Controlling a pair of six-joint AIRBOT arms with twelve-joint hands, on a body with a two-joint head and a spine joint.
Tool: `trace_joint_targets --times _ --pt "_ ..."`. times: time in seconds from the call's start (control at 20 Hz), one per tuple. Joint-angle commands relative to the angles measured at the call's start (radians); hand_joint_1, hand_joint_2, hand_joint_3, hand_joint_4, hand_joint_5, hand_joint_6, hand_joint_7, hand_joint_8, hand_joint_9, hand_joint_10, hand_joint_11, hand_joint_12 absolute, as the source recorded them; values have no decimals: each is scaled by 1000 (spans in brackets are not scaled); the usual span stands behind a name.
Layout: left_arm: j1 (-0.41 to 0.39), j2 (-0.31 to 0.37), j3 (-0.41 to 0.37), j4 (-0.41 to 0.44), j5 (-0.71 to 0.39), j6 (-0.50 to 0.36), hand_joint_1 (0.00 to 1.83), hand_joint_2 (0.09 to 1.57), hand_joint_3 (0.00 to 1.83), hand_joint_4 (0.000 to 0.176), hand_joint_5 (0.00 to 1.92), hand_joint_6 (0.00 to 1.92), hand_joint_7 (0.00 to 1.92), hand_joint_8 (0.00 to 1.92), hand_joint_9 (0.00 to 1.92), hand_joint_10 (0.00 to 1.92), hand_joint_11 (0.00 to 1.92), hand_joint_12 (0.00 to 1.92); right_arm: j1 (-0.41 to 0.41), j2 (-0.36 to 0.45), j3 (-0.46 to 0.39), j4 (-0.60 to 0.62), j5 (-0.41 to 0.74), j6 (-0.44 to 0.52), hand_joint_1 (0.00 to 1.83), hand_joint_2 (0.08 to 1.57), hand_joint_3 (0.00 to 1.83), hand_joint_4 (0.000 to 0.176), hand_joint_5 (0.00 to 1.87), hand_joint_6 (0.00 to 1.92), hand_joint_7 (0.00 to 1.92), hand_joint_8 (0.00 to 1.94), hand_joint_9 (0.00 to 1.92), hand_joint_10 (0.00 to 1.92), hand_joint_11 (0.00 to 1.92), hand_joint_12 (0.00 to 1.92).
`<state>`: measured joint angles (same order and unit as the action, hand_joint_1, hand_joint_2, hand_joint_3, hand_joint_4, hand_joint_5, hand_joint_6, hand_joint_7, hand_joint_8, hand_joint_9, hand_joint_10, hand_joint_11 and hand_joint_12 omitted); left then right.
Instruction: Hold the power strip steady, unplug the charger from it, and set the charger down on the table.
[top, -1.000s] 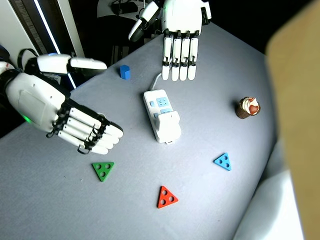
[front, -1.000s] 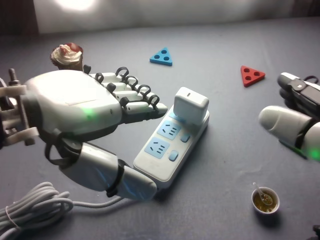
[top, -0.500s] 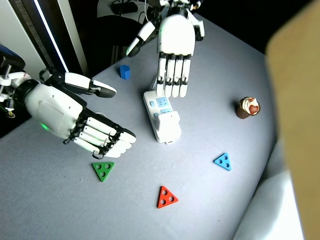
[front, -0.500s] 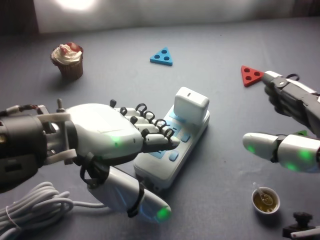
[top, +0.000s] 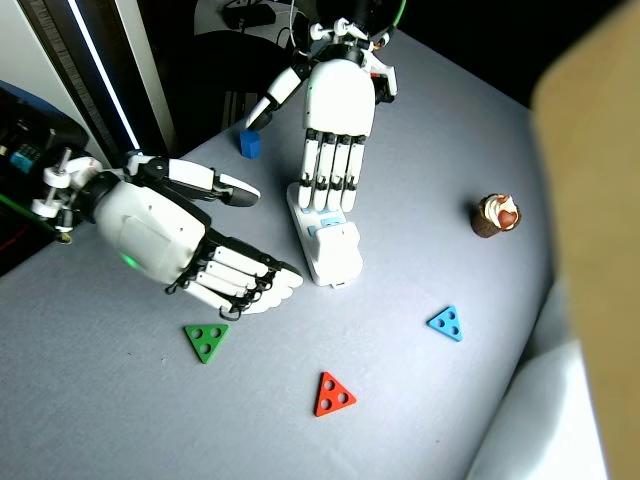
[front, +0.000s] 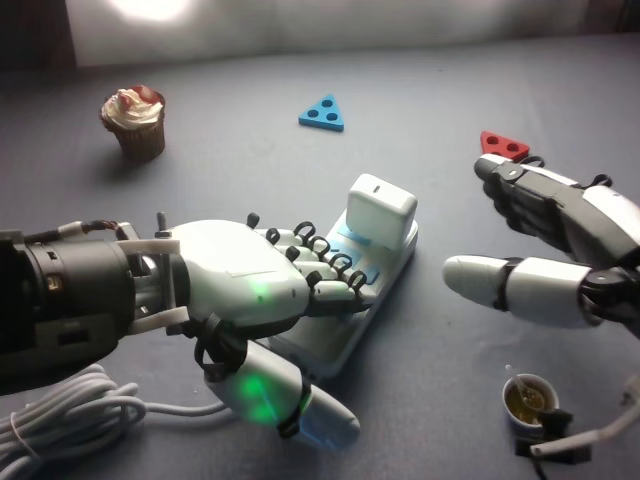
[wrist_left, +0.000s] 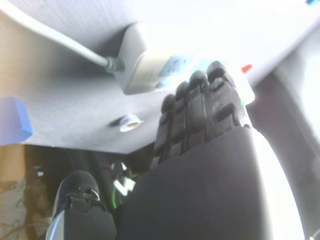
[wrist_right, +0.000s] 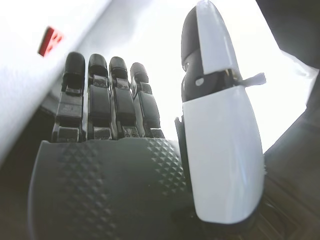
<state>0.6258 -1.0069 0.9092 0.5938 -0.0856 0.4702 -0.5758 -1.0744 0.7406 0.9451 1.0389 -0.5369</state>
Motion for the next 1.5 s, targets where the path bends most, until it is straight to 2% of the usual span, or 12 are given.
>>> trace_joint_targets --times 0.0,0.15,0.6,0.85,1.0,1.45 --pt "-4 -12 6 -5 -85 0 0 979 1 0 83 3 92 5 81 4 51 68 21 0 6 -31 73 -5 1154 1028 4 0 222 0 221 0 230 0 15 557" --pt "6 -32 21 -9 -93 0 0 983 1 0 86 3 86 1 75 1 53 68 31 -39 28 -7 96 -46 1155 1034 5 0 207 0 204 0 220 0 17 560" --pt "48 -59 35 -39 -104 2 0 972 0 0 97 3 105 5 86 4 58 68 69 -106 94 8 64 -58 1177 1027 0 0 212 3 206 8 195 6 1 476" --pt "66 -67 35 -40 -115 6 0 979 1 0 84 0 85 0 74 2 48 64 106 -144 141 8 20 -58 1161 1029 0 0 256 2 243 3 235 3 3 575" --pt "70 -72 34 -40 -108 7 0 966 0 0 73 4 76 2 58 0 26 54 127 -173 177 8 -1 -64 1122 1039 2 0 268 3 251 2 239 4 15 561" --pt "81 -62 26 -41 -105 7 0 973 0 0 45 0 49 0 31 1 26 53 134 -227 260 7 -22 -95 1020 1074 5 0 276 1 276 0 266 0 3 605"
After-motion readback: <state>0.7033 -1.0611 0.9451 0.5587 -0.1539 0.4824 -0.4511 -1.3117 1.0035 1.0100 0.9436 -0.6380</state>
